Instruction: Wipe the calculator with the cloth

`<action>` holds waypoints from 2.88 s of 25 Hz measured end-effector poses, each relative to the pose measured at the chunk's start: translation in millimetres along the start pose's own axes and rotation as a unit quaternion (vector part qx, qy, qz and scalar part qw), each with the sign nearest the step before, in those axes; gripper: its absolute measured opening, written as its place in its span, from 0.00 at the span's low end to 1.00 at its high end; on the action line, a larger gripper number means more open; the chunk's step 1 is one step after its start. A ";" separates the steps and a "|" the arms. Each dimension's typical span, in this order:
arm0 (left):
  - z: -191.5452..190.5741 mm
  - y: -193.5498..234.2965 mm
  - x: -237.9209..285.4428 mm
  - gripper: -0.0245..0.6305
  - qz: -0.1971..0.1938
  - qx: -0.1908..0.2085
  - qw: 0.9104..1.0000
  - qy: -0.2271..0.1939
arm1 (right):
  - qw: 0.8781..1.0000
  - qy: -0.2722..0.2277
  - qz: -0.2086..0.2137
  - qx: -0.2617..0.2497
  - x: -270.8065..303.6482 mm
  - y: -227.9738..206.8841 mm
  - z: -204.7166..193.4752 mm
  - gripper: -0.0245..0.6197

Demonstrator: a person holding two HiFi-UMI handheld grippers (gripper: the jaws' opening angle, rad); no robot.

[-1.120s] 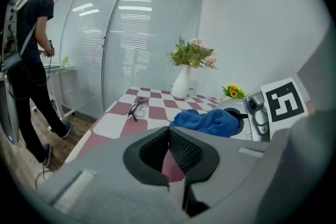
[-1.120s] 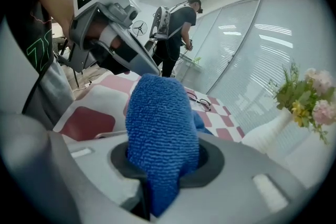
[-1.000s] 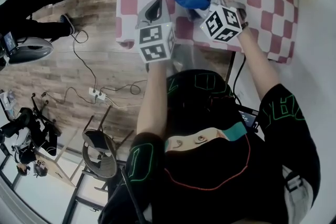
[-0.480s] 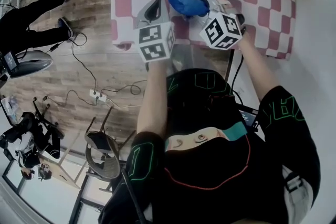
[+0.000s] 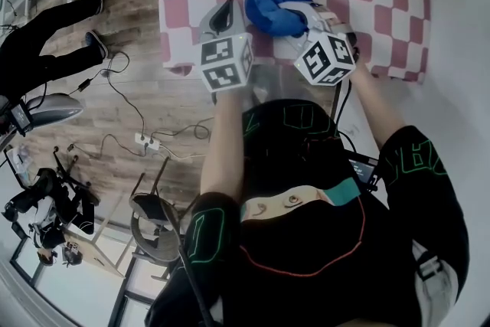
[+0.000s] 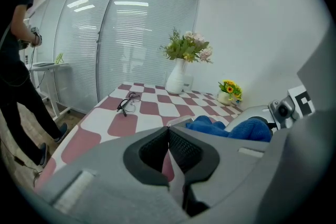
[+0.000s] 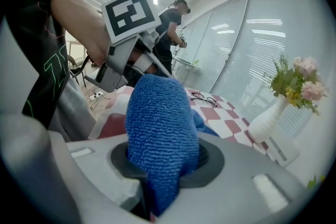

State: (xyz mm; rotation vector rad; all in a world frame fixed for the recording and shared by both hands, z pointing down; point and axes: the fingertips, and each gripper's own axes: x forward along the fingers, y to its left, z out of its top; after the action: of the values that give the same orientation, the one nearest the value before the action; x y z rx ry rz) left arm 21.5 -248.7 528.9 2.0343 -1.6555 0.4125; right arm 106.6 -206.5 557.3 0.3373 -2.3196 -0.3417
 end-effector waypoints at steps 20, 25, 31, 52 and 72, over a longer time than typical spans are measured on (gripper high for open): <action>29.1 3.9 0.0 0.05 0.005 -0.005 1.000 -0.028 | 0.987 -0.055 0.088 0.120 -18.8 21.6 29.5 0.22; 55.0 7.6 -2.5 0.05 0.015 -0.010 0.998 -0.062 | 0.971 -0.108 0.057 0.205 -27.5 -23.5 47.2 0.22; 93.4 10.9 -3.8 0.05 0.020 -0.007 0.994 -0.109 | 0.943 -0.151 -0.020 0.296 -30.8 -102.1 63.4 0.22; 272.7 -18.8 -42.5 0.05 0.005 0.060 0.955 -0.291 | 0.860 -0.301 -0.229 0.341 -145.5 -271.6 140.8 0.21; 295.7 -34.3 -44.9 0.05 -0.027 0.098 0.945 -0.310 | 0.838 -0.295 -0.311 0.337 -178.6 -277.1 132.2 0.21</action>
State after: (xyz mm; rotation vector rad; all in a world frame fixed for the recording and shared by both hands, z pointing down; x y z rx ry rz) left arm 25.0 -366.2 251.8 2.5286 -1.9587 -0.1130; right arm 171.6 -384.4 256.8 1.5465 -2.8188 0.1209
